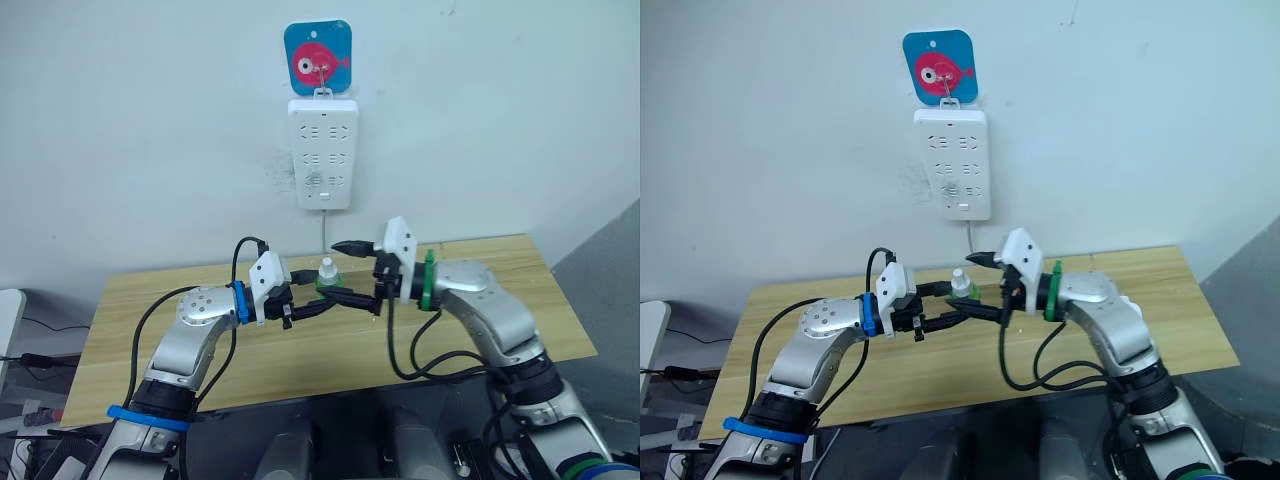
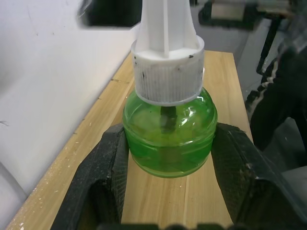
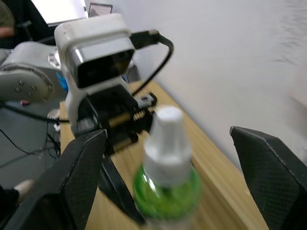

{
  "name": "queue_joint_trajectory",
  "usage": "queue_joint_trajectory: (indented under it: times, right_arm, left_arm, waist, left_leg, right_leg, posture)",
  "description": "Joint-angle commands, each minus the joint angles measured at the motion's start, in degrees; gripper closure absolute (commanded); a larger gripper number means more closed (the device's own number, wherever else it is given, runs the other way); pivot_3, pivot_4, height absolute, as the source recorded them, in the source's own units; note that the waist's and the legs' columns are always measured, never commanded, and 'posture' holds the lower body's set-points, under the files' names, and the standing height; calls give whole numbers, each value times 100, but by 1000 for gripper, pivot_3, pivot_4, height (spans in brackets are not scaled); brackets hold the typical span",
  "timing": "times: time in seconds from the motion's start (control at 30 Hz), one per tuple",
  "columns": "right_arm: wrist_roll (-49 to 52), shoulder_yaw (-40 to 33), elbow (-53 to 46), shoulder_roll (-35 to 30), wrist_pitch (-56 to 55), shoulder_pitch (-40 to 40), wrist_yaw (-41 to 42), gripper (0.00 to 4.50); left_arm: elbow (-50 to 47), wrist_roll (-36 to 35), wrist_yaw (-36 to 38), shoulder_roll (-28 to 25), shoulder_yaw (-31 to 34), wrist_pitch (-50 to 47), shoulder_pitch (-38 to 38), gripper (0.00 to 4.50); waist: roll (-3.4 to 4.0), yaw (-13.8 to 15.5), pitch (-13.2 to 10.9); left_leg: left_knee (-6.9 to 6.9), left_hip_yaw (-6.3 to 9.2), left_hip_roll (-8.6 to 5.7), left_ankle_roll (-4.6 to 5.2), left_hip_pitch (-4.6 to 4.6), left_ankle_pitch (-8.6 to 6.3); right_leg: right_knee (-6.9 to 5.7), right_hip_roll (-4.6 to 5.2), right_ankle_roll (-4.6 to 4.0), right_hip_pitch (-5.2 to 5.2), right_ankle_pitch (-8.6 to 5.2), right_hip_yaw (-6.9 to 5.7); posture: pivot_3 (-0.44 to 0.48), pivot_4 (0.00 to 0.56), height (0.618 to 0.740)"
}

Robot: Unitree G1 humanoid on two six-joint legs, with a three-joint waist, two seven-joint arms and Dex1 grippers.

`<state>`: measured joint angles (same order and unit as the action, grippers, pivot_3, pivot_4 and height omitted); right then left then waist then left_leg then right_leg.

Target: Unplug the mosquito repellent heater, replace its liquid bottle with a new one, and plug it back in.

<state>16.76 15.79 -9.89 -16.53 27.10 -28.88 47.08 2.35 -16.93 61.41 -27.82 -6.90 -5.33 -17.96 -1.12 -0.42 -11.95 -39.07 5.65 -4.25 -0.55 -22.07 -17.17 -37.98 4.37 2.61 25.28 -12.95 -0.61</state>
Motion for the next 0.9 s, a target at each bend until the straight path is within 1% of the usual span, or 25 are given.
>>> queue_joint_trajectory:
  times: [0.03, 0.13, 0.27, 0.4, 0.47, 0.57, 0.6, 0.63, 0.7, 0.8, 0.9]
  right_arm:
    - [-225, -19, 178, 121, -262, -243, -253, 198]
    - [-319, -84, 261, 19, -303, -283, -250, 198]
    - [-332, -223, 102, -592, -410, -162, 144, 198]
    - [117, -503, -267, -1134, -138, -5, 561, 198]
    - [438, -678, -410, -1209, 214, 2, 584, 198]
    - [1270, -901, -676, -1003, 1004, 25, 563, 198]
    - [1428, -945, -740, -946, 1175, 29, 516, 541]
    - [1520, -946, -790, -874, 1314, -1, 437, 725]
    - [1607, -899, -834, -701, 1553, -122, 217, 1359]
    - [1711, -822, -787, -385, 1859, -327, -79, 1359]
    - [1636, -716, -673, -266, 1895, -435, -152, 1359]
  left_arm:
    - [-158, -73, 19, 8, 59, 114, -70, 2279]
    - [-165, -82, 35, 2, 58, 109, -44, 2279]
    - [-168, -89, 47, -18, 69, 102, -32, 2279]
    - [-167, -101, 63, -58, 96, 109, -4, 2279]
    - [-169, -93, 66, -61, 104, 103, 4, 2279]
    - [-161, -92, 65, -61, 114, 99, -2, 2279]
    - [-166, -94, 66, -63, 116, 100, 2, 2279]
    - [-169, -94, 65, -61, 114, 96, -3, 2279]
    - [-181, -97, 67, -57, 105, 80, -19, 2279]
    - [-211, -106, 84, -60, 91, 62, -28, 2279]
    - [-247, -106, 84, -50, 69, 39, -31, 2279]
  waist:
    - [0, 14, 0]
    - [-1, 20, 1]
    - [-1, 20, 0]
    - [-1, 18, 1]
    - [-1, 15, 0]
    - [-1, -11, 0]
    - [-1, -16, 1]
    - [-1, -16, 1]
    - [-1, -7, 1]
    - [-1, -5, 1]
    - [-1, -7, 1]
  left_leg:
    - [-2, 0, -3, 0, 0, 0]
    - [-1, 3, -4, 0, 0, 0]
    - [0, 2, -3, 0, -1, 0]
    - [0, 1, -3, 1, -1, 0]
    - [0, -1, 0, 1, -1, 0]
    - [2, -2, 12, 1, 0, 0]
    - [2, -2, 16, 0, 0, 0]
    - [4, -1, 18, 0, 0, 0]
    - [4, 1, 17, 0, 0, 0]
    - [3, 0, 9, 0, 0, 0]
    - [3, 2, 8, 0, 0, 0]
  right_leg:
    - [1, 0, 0, -1, 0, 0]
    - [2, -1, 0, -2, 0, -2]
    - [2, -2, 0, -1, 0, -2]
    - [3, -2, 0, -2, 0, -2]
    - [4, -2, 0, -2, 0, -1]
    - [4, 2, 0, -1, 0, 1]
    - [3, 2, 0, -1, 0, 1]
    - [3, 1, 0, -1, 0, 0]
    - [2, 1, -1, -1, 0, -1]
    - [4, 3, -1, -1, 0, 2]
    - [3, 3, -1, -1, 0, 0]
  posture:
    - [7, 167, 740]
    - [2, 169, 740]
    - [3, 173, 740]
    - [3, 174, 740]
    - [3, 174, 740]
    - [1, 177, 740]
    - [4, 175, 740]
    - [4, 175, 740]
    - [4, 175, 740]
    - [5, 170, 740]
    - [5, 170, 740]
